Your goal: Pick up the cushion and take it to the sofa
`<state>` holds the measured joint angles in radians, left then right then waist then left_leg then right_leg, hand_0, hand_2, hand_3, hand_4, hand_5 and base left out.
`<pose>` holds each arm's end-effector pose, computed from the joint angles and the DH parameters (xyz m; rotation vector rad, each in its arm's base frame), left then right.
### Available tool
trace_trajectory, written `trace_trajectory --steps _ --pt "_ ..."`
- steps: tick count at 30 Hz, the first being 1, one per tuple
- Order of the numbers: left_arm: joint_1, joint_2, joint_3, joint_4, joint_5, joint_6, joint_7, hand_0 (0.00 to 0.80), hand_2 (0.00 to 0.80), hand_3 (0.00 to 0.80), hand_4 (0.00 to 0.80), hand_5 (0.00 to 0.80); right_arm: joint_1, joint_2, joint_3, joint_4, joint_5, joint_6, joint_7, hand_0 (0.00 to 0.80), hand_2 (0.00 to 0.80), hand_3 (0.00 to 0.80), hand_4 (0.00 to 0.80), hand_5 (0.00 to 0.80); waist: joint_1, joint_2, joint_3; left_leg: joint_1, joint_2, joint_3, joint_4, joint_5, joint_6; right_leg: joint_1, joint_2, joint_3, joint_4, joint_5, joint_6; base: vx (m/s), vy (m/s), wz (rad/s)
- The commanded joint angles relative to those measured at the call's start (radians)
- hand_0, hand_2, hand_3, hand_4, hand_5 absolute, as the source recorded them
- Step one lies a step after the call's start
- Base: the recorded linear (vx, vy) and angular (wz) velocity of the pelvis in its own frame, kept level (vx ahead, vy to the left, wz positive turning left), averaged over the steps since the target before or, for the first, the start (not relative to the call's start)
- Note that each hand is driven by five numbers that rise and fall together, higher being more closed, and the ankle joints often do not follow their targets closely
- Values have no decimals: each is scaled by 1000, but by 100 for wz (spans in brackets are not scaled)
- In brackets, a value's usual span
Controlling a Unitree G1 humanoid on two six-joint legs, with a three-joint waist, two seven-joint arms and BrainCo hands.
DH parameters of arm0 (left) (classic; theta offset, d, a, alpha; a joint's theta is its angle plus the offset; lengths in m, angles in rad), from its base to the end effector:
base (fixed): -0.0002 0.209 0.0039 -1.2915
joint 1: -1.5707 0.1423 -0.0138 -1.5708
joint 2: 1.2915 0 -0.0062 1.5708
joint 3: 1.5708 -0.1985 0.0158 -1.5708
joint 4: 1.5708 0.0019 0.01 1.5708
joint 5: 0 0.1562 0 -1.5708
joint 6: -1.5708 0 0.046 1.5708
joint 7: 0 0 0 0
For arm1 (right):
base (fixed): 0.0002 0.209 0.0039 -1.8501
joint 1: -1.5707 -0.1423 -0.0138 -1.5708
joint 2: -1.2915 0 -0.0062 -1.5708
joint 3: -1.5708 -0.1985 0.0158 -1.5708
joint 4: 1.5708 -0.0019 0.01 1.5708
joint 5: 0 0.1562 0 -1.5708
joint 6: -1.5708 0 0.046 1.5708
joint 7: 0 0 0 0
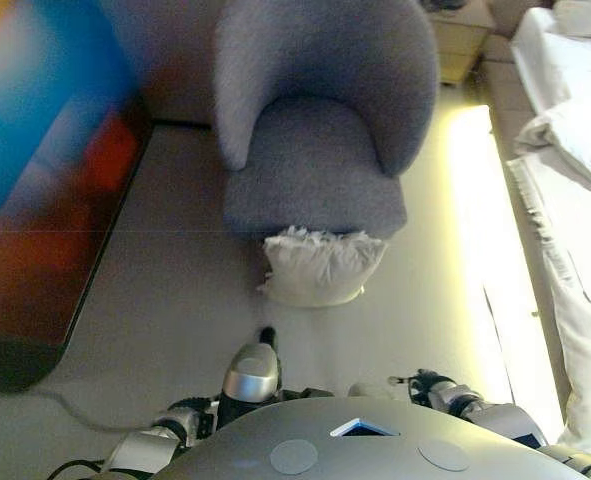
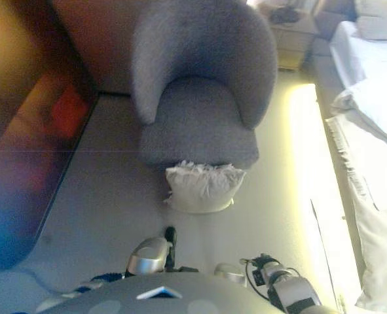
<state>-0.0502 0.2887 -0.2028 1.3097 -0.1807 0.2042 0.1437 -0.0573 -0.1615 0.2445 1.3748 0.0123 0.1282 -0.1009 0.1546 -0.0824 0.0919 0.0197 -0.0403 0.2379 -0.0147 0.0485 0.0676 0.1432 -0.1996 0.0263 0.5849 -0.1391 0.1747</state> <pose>0.0728 0.2497 -0.1446 0.3257 1.4491 0.2710 0.0661 -0.2025 -0.1569 -0.3867 1.4364 -0.0101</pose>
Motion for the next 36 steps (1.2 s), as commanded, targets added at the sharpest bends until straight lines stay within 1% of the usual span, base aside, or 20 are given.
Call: trace_trajectory --steps 1,3,5,7,11,14,18,19,21,22,23,24,26,27,28,29,30,32,34,36 --pt "-10 -23 2 40 -23 19 -20 0 0 0 0 0 -28 -73 10 -61 7 -17 -18 0 0 0 0 0 -29 49 -23 -148 22 -107 71 -10 4 9 51 -106 -125 172 -37 294 51 -16" --pt "-28 -16 -2 34 -22 26 -32 0 0 0 0 0 -34 -74 14 -64 12 -18 -18 0 0 0 0 0 -47 57 -12 -110 23 -107 62 -26 -1 -53 52 -161 -185 128 -52 228 -7 -2" --pt "-48 -15 -5 29 -27 39 -30 0 0 0 0 0 -39 -76 22 -77 36 -18 -24 0 0 0 0 0 -69 71 8 -53 43 -118 44 -40 -19 -126 29 -216 -234 110 -64 114 -95 2" --pt "-62 -15 -10 26 -36 45 -29 0 0 0 0 0 -45 -78 28 -89 64 -25 -34 0 0 0 0 0 -91 73 31 -17 58 -120 32 -51 -38 -178 1 -233 -300 135 -61 36 -134 -5" --pt "-53 -24 -7 32 -41 28 -20 0 0 0 0 0 -36 -83 9 -112 84 -50 -56 0 0 0 0 0 -118 48 45 16 70 -117 32 -81 -72 -194 -56 -214 -495 236 -27 108 -171 4" --pt "-29 -24 3 45 -7 16 -20 0 0 0 0 0 -23 -87 -7 -105 89 -77 -49 0 0 0 0 0 -137 33 38 49 71 -142 33 -111 -77 -188 -57 -167 -564 269 -9 225 -182 10" --pt "-8 -24 13 63 12 -5 -14 0 0 0 0 0 -11 -83 -32 -88 95 -105 -38 0 0 0 0 0 -159 18 26 108 98 -153 31 -160 -99 -200 -86 -160 -639 339 18 252 -251 8" --pt "-6 -24 16 66 12 -7 -12 0 0 0 0 0 -10 -82 -35 -85 92 -110 -37 0 0 0 0 0 -162 18 26 118 106 -155 29 -167 -102 -201 -87 -158 -641 343 20 268 -305 -6" --pt "1 -24 21 69 11 -11 -3 0 0 0 0 0 -5 -78 -42 -78 77 -123 -38 0 0 0 0 0 -180 18 22 148 135 -180 26 -185 -108 -215 -81 -113 -624 332 21 281 -310 -4" --pt "2 -24 20 69 9 -12 1 0 0 0 0 0 -2 -77 -41 -75 75 -127 -43 0 0 0 0 0 -185 21 21 157 151 -193 24 -187 -112 -212 -71 -94 -612 308 17 241 -259 7" --pt "3 -27 18 68 3 -15 8 0 0 0 0 0 -1 -77 -39 -74 77 -126 -46 0 0 0 0 0 -190 22 21 157 168 -204 32 -184 -121 -205 -60 -75 -596 283 9 247 -294 14" --pt "5 -30 15 64 -11 -17 15 0 0 0 0 0 -2 -80 -34 -74 77 -123 -42 0 0 0 0 0 -192 23 22 152 186 -213 55 -182 -130 -203 -51 -74 -579 268 -2 212 -284 23" --pt "12 -37 18 54 -17 -29 6 0 0 0 0 0 -7 -88 -24 -82 49 -110 -35 0 0 0 0 0 -191 20 24 164 225 -228 92 -186 -146 -210 -35 -91 -535 243 -21 181 -261 35" --pt "11 -40 16 50 22 -47 -5 0 0 0 0 0 -10 -93 -15 -84 39 -109 -29 0 0 0 0 0 -189 21 24 166 242 -229 111 -175 -152 -213 -29 -106 -520 233 -32 150 -225 29" --pt "10 -44 12 49 53 -71 9 0 0 0 0 0 -11 -100 -3 -91 36 -105 -24 0 0 0 0 0 -185 22 25 154 258 -234 146 -148 -156 -213 -22 -117 -512 225 -44 99 -220 22" --pt "8 -49 -1 44 47 -83 32 0 0 0 0 0 -16 -106 5 -96 35 -98 -19 0 0 0 0 0 -176 20 31 110 267 -245 217 -101 -160 -203 -14 -128 -512 217 -58 66 -237 28" --pt "6 -52 -11 36 15 -86 43 0 0 0 0 0 -22 -111 15 -99 41 -91 -18 0 0 0 0 0 -166 16 42 63 264 -250 282 -73 -155 -190 -6 -132 -514 206 -72 25 -239 46" --pt "-5 -53 -11 19 -60 -80 51 0 0 0 0 0 -35 -126 28 -108 50 -83 -12 0 0 0 0 0 -141 11 66 -31 243 -260 364 -55 -143 -162 0 -146 -521 188 -91 1 -153 46" --pt "-13 -53 -9 7 -80 -73 45 0 0 0 0 0 -46 -140 34 -111 65 -74 -16 0 0 0 0 0 -119 24 90 -71 227 -241 324 -49 -144 -140 -1 -175 -526 172 -91 39 23 27" --pt "-12 -58 -1 13 -77 -82 42 0 0 0 0 0 -54 -145 27 -101 81 -69 -27 0 0 0 0 0 -110 48 96 -59 239 -213 206 -22 -162 -123 -1 -207 -536 162 -82 106 170 34"
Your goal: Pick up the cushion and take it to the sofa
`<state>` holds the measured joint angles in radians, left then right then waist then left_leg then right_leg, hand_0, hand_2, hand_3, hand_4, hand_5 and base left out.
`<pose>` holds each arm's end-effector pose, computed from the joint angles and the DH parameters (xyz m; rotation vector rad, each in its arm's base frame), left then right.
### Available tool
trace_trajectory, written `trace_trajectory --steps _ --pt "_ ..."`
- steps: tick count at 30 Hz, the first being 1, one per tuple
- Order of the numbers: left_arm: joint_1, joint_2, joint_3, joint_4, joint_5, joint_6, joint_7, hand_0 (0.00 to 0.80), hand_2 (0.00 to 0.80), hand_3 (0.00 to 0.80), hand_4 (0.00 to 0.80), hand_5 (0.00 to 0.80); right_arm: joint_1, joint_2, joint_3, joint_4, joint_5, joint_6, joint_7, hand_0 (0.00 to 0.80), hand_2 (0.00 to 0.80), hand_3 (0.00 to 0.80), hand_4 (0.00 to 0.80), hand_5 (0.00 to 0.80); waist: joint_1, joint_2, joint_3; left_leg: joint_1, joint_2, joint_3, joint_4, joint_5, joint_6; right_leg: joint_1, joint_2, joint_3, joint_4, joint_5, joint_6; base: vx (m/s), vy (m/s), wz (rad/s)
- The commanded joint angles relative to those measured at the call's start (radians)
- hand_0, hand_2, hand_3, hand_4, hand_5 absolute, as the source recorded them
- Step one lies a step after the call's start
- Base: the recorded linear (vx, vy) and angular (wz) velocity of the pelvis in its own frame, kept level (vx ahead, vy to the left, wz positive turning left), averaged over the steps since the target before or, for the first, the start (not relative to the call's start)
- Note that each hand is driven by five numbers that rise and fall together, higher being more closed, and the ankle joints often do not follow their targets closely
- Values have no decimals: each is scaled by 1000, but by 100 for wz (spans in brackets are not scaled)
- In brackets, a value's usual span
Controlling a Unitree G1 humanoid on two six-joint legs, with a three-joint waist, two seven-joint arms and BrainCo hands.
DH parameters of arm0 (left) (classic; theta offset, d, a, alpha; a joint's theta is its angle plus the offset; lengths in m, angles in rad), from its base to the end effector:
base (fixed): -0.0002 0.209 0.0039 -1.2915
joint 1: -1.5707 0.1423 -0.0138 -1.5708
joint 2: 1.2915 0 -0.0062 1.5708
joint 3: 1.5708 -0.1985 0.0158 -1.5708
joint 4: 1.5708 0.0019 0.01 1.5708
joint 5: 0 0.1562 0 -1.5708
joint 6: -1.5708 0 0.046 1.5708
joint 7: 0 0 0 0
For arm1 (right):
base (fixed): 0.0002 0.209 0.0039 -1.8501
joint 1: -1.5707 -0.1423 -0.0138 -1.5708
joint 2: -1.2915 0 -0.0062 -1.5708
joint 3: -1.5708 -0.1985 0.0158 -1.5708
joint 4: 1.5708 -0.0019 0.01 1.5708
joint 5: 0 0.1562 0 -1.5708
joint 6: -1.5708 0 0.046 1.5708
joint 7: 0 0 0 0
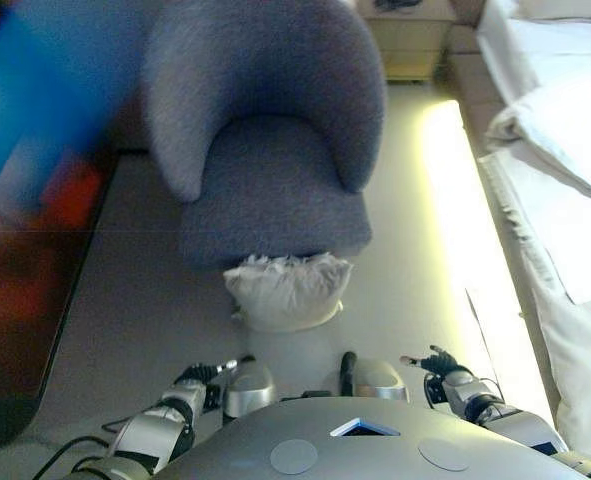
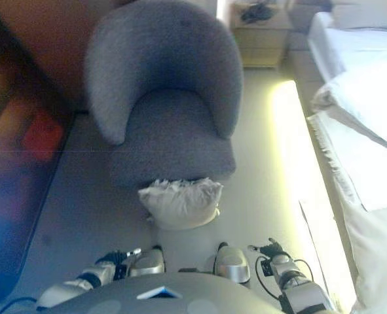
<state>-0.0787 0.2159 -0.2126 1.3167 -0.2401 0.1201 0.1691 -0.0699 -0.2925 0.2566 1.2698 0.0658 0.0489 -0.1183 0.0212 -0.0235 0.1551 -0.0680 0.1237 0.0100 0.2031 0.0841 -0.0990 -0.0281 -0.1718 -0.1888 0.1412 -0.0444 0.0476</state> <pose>0.0867 0.2203 -0.1494 0.2383 1.3492 0.2560 0.0947 -0.2450 -0.1407 -0.4431 1.2434 -0.1126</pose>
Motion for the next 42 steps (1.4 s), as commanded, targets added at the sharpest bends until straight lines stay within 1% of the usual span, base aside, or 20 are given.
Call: trace_trajectory --steps 1,3,5,6,8,10,11,13,14,16,18,21,22,26,27,30,35,37,39,42 --pt "19 12 13 9 -6 -1 15 0 0 0 0 0 -41 -15 8 9 29 11 -11 0 0 0 0 0 29 4 35 27 90 27 -65 -18 -13 66 -25 -4 -100 59 48 173 245 31" --pt "25 9 21 13 17 -8 0 0 0 0 0 0 -34 -18 -4 22 30 6 -13 0 0 0 0 0 42 36 42 0 137 57 -165 101 -57 121 -17 -17 -120 33 53 237 277 39" --pt "28 3 27 13 29 -11 0 0 0 0 0 0 -28 -22 -16 31 40 5 -21 0 0 0 0 0 52 50 46 -32 163 92 -195 156 -77 177 -25 -30 -139 13 58 231 300 61" --pt "29 -1 32 15 28 -13 2 0 0 0 0 0 -28 -20 -21 35 41 4 -28 0 0 0 0 0 57 51 46 -41 169 89 -186 151 -77 197 -40 -32 -145 7 64 200 278 64" --pt "34 -6 42 20 39 -16 0 0 0 0 0 0 -34 -13 -22 45 40 5 -39 0 0 0 0 0 58 43 33 -8 151 92 -201 72 -60 211 -81 -38 -149 10 82 211 289 34" --pt "33 -4 34 27 65 -17 -9 0 0 0 0 0 -35 -7 -27 50 54 12 -48 0 0 0 0 0 54 41 26 3 137 90 -178 34 -56 212 -105 -34 -132 9 92 238 265 -17" --pt "32 1 20 26 107 -17 -15 0 0 0 0 0 -30 1 -36 50 67 16 -48 0 0 0 0 0 51 34 23 0 121 93 -142 8 -48 224 -122 -24 -128 12 106 217 173 -26" --pt "20 15 -8 16 108 -15 -8 0 0 0 0 0 -35 13 -31 46 9 12 -38 0 0 0 0 0 49 24 19 1 103 107 -121 -18 -31 222 -147 -18 -125 22 130 198 126 -5" --pt "10 22 -20 7 88 -8 13 0 0 0 0 0 -41 21 -19 37 -9 16 -44 0 0 0 0 0 50 19 19 2 94 110 -120 -24 -23 212 -163 -14 -122 32 146 96 44 -10" --pt "-25 38 -30 -3 53 -5 39 0 0 0 0 0 -58 31 2 22 56 21 -73 0 0 0 0 0 51 11 27 -12 86 116 -115 -33 -20 181 -187 -10 -121 50 163 -58 -23 -28" --pt "-87 59 -46 -13 18 -49 57 0 0 0 0 0 -94 25 7 1 128 20 -111 0 0 0 0 0 50 9 50 -59 88 118 -114 -29 -25 122 -200 1 -127 72 170 -250 -96 -16" --pt "-167 77 -79 -50 -10 -124 100 0 0 0 0 0 -145 9 11 -29 181 -8 -149 0 0 0 0 0 43 12 102 -149 104 117 -100 -11 -38 42 -197 16 -144 100 172 -328 -149 -4" --pt "-191 82 -96 -73 -1 -167 127 0 0 0 0 0 -162 2 13 -39 201 -24 -163 0 0 0 0 0 39 12 121 -181 112 115 -99 -1 -44 18 -189 23 -151 107 172 -254 -165 -4" --pt "-242 98 -148 -170 37 -246 170 0 0 0 0 0 -201 -18 4 -67 234 -67 -196 0 0 0 0 0 29 12 160 -257 129 100 -92 24 -63 -20 -166 43 -171 105 176 -125 -151 -13" --pt "-264 99 -166 -201 31 -250 185 0 0 0 0 0 -220 -24 4 -76 244 -76 -211 0 0 0 0 0 27 11 174 -285 134 94 -86 32 -70 -31 -161 48 -174 102 176 -122 -147 -16" --pt "-314 94 -192 -245 21 -254 202 0 0 0 0 0 -264 -38 0 -86 278 -104 -246 0 0 0 0 0 22 14 202 -335 139 83 -75 47 -83 -58 -156 55 -175 99 176 -103 -123 -16" --pt "-389 80 -214 -269 -25 -290 257 0 0 0 0 0 -358 -54 4 -107 298 -141 -317 0 0 0 0 0 3 21 261 -417 141 70 -27 54 -102 -128 -157 74 -156 97 168 -68 -82 -17" --pt "-422 81 -213 -292 -48 -302 292 0 0 0 0 0 -405 -51 15 -130 302 -160 -349 0 0 0 0 0 -13 15 290 -462 136 65 9 50 -103 -184 -160 97 -136 106 165 -106 -74 -29" --pt "-479 95 -209 -299 -86 -312 303 0 0 0 0 0 -471 -65 28 -153 314 -172 -371 0 0 0 0 0 -24 12 325 -514 133 64 33 52 -103 -264 -165 106 -112 120 163 -147 -38 -20" --pt "-539 103 -205 -316 -126 -324 331 0 0 0 0 0 -536 -88 31 -192 308 -181 -397 0 0 0 0 0 -39 18 355 -559 120 63 31 50 -97 -377 -168 123 -75 137 162 -81 23 -20"
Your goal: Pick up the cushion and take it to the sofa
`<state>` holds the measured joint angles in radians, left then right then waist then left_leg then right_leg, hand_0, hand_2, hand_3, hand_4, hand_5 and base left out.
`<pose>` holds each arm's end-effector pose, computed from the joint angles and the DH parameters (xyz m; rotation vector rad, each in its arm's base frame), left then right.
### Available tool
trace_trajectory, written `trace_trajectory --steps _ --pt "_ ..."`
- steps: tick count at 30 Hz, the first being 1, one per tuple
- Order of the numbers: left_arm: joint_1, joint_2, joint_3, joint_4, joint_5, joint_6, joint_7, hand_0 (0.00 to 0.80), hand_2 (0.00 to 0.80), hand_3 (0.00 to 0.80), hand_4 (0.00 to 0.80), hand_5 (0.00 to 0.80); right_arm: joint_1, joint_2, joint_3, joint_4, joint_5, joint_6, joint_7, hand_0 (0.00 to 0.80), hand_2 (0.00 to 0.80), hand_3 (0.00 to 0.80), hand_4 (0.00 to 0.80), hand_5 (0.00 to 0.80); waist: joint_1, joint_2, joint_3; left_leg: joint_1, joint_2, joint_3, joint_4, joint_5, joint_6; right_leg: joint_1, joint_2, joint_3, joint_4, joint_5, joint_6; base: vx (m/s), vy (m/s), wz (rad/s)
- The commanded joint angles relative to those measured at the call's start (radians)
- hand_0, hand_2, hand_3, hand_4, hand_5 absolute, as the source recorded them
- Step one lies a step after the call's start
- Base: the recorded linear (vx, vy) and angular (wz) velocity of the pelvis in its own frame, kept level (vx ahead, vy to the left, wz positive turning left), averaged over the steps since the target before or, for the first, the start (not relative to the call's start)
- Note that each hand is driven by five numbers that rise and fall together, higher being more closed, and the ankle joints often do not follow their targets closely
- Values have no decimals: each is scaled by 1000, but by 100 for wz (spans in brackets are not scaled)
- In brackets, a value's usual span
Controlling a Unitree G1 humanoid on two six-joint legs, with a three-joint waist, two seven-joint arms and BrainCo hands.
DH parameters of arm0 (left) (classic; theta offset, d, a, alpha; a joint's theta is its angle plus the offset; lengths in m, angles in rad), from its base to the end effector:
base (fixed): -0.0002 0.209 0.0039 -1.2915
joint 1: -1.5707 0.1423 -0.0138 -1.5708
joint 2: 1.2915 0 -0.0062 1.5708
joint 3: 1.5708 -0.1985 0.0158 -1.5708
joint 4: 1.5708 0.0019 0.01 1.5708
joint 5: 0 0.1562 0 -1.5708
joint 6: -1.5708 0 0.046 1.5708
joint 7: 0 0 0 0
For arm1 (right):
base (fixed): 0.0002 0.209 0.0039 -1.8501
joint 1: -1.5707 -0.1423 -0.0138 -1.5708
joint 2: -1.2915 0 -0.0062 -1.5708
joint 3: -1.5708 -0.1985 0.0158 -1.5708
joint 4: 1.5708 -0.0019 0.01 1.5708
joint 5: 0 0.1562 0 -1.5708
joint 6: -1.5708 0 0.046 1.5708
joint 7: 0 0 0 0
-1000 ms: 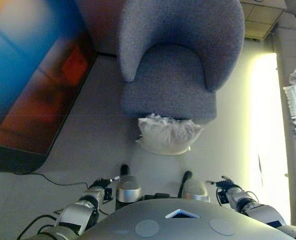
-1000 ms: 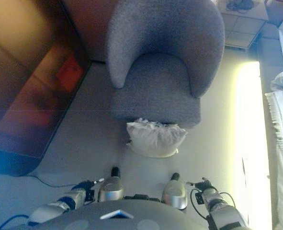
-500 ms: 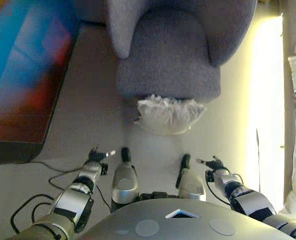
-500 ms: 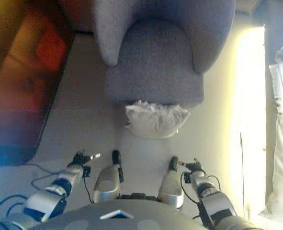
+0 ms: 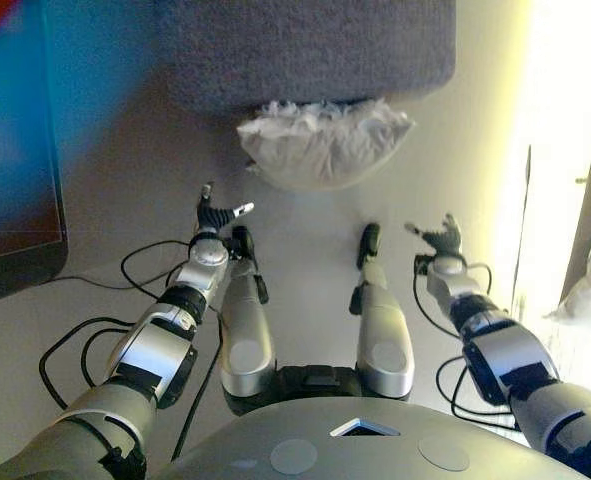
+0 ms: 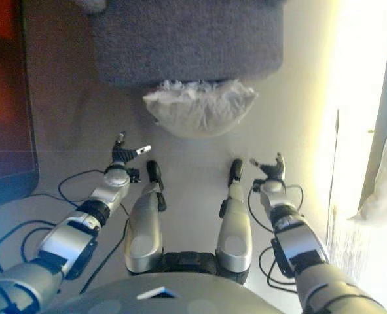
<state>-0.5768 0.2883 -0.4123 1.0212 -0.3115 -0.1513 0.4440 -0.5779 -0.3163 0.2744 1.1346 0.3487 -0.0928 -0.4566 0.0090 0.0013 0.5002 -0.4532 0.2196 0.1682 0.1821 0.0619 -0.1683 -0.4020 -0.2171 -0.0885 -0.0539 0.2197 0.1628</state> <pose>0.3068 0.1767 -0.0149 0.3317 0.2877 0.2743 0.2994 -0.2125 -0.0242 -0.2753 0.4388 -0.4643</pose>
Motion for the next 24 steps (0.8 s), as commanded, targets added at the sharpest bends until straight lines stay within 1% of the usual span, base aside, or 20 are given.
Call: trace_trajectory --steps 1,4,9,13,15,19,20,23,24 --pt "-64 37 -1 -27 -67 -62 62 0 0 0 0 0 -51 -73 17 -72 25 -44 -72 0 0 0 0 0 -30 -5 20 -194 14 -93 46 72 -22 -47 -123 29 136 -125 45 -46 31 -9" --pt "-101 37 7 -50 -102 -93 81 0 0 0 0 0 -94 -91 24 -117 13 -53 -115 0 0 0 0 0 -38 1 20 -256 -9 -94 50 68 -12 -158 -123 41 176 -116 41 -16 54 -5" --pt "-144 29 20 -79 -131 -120 123 0 0 0 0 0 -147 -110 28 -172 -2 -50 -176 0 0 0 0 0 -42 17 20 -336 -22 -111 55 65 -3 -288 -119 44 211 -105 36 15 61 0" --pt "-175 34 34 -95 -163 -163 159 0 0 0 0 0 -183 -129 30 -206 -12 -70 -218 0 0 0 0 0 -41 26 20 -411 -34 -131 74 62 4 -385 -113 50 246 -102 34 15 38 3" --pt "-190 40 38 -103 -152 -183 178 0 0 0 0 0 -198 -139 25 -227 4 -73 -248 0 0 0 0 0 -39 30 20 -446 -37 -138 79 63 9 -427 -110 52 263 -104 33 11 15 7" --pt "-225 59 47 -127 -153 -202 210 0 0 0 0 0 -236 -158 16 -267 6 -97 -276 0 0 0 0 0 -35 38 20 -523 -44 -154 86 65 19 -519 -97 55 306 -111 30 1 19 16" --pt "-231 62 50 -130 -154 -204 213 0 0 0 0 0 -243 -162 17 -275 -14 -109 -269 0 0 0 0 0 -35 39 20 -534 -45 -155 87 65 20 -534 -96 56 314 -112 30 -9 24 16" --pt "-240 78 66 -133 -175 -243 209 0 0 0 0 0 -222 -183 0 -254 -50 -218 -243 0 0 0 0 0 -35 45 20 -576 -54 -161 93 63 26 -586 -85 60 345 -115 33 -1 41 12" --pt "-230 81 69 -151 -176 -251 213 0 0 0 0 0 -196 -186 8 -297 -66 -232 -259 0 0 0 0 0 -38 44 20 -580 -57 -161 96 54 27 -593 -83 61 353 -124 34 12 58 11"
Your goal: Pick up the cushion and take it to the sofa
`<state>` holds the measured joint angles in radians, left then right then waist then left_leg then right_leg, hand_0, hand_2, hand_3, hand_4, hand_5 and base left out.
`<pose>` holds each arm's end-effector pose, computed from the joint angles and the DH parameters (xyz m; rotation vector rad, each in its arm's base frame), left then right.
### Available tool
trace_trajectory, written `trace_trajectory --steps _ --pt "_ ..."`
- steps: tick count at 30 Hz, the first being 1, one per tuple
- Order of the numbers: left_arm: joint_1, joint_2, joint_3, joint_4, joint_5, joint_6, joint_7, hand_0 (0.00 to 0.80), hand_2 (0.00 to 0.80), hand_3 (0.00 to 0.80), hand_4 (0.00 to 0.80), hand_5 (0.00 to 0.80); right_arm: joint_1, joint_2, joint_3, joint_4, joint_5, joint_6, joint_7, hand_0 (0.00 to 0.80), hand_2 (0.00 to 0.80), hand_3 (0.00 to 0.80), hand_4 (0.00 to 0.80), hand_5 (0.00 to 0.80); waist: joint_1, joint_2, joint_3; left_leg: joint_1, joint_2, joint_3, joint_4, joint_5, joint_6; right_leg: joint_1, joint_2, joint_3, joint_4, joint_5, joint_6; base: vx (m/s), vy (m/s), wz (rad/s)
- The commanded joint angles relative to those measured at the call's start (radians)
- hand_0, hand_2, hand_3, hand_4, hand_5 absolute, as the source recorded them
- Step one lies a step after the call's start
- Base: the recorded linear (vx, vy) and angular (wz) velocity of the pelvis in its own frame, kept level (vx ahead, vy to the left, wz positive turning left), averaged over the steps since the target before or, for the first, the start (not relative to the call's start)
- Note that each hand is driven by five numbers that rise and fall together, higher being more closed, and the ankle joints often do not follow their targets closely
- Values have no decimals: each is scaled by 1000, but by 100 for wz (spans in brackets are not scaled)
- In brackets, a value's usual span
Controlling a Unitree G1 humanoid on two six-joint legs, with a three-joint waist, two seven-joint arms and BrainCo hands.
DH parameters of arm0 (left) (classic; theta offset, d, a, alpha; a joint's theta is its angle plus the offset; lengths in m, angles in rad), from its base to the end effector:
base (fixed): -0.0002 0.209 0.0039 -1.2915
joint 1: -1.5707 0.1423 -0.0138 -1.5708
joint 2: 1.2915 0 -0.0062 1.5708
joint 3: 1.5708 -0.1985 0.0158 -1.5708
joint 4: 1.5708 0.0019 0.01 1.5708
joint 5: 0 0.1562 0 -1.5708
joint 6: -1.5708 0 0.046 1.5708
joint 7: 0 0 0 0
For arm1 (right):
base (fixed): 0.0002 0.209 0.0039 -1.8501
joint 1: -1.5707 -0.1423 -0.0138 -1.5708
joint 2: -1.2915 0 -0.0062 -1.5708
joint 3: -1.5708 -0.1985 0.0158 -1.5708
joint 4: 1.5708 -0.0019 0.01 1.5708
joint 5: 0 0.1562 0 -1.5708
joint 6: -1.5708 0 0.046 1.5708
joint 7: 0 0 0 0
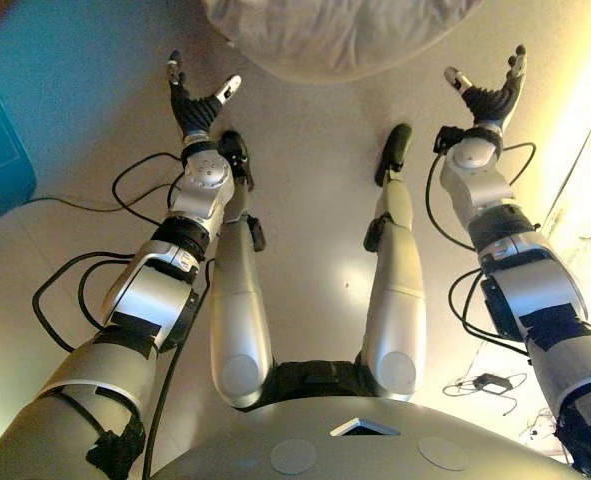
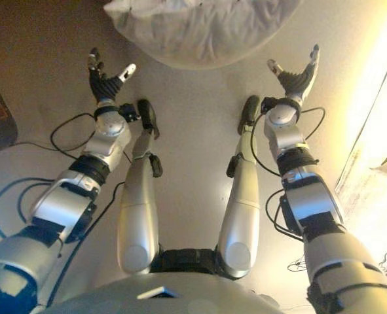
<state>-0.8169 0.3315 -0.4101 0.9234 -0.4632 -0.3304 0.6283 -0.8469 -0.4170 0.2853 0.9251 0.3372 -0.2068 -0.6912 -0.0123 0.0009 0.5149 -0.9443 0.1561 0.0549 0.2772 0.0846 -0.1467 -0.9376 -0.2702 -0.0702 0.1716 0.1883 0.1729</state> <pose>0.3641 0.1587 0.0893 0.0847 -0.1758 0.4344 0.3715 -0.1993 0.1113 -0.2019 -0.1706 -0.6203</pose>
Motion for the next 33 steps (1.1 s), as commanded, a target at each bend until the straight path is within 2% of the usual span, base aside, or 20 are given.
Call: trace_trajectory --steps 1,6,9,10,11,12,14,19,27,33 --pt "20 39 72 -84 -15 -73 41 0 0 0 0 0 97 -88 6 -155 -69 -111 -45 0 0 0 0 0 -20 44 5 -97 3 -48 -2 32 7 -68 -28 45 129 -93 25 6 50 11" --pt "82 49 94 -243 45 -72 70 0 0 0 0 0 173 -122 -22 -400 -145 -79 -56 0 0 0 0 0 -23 47 5 -138 -4 -50 -14 39 13 -112 -20 49 137 -98 25 12 34 7" --pt "97 51 109 -290 100 -81 62 0 0 0 0 0 165 -146 -43 -444 -143 -72 -9 0 0 0 0 0 -18 52 5 -166 -8 -54 -13 47 14 -146 -16 53 148 -91 27 17 4 2" --pt "101 54 108 -298 35 24 86 0 0 0 0 0 159 -151 -42 -445 -138 -69 3 0 0 0 0 0 -16 53 5 -170 -7 -56 -2 38 12 -153 -15 55 162 -100 27 59 14 3" --pt "80 68 113 -266 -7 -21 5 0 0 0 0 0 136 -156 -30 -418 -114 -84 24 0 0 0 0 0 -17 53 5 -179 -8 -57 10 36 10 -163 -11 56 184 -106 25 58 38 7" --pt "37 83 114 -197 74 -15 57 0 0 0 0 0 95 -163 -14 -379 -63 -102 65 0 0 0 0 0 -21 50 5 -186 -4 -53 22 32 5 -175 -12 56 200 -111 22 36 40 11" --pt "-15 97 80 -120 72 -50 34 0 0 0 0 0 39 -166 16 -304 -9 -146 101 0 0 0 0 0 -22 45 5 -207 0 -60 46 23 0 -201 -14 59 224 -116 21 22 -7 10" --pt "-141 112 39 -71 58 -95 -13 0 0 0 0 0 -83 -154 84 -238 92 -182 177 0 0 0 0 0 -28 31 5 -280 15 -73 95 10 -4 -280 3 73 289 -131 13 18 -20 6" --pt "-310 155 18 -13 -73 -85 -134 0 0 0 0 0 -192 -146 116 -206 300 -189 354 0 0 0 0 0 -46 29 5 -404 23 -95 204 -30 -4 -420 15 107 411 -169 -2 -3 37 -5" --pt "-427 124 -40 -24 -136 -40 -232 0 0 0 0 0 -295 -93 148 -195 413 -182 486 0 0 0 0 0 -52 35 5 -451 24 -97 212 -34 -4 -464 12 117 417 -171 0 -12 45 -5"
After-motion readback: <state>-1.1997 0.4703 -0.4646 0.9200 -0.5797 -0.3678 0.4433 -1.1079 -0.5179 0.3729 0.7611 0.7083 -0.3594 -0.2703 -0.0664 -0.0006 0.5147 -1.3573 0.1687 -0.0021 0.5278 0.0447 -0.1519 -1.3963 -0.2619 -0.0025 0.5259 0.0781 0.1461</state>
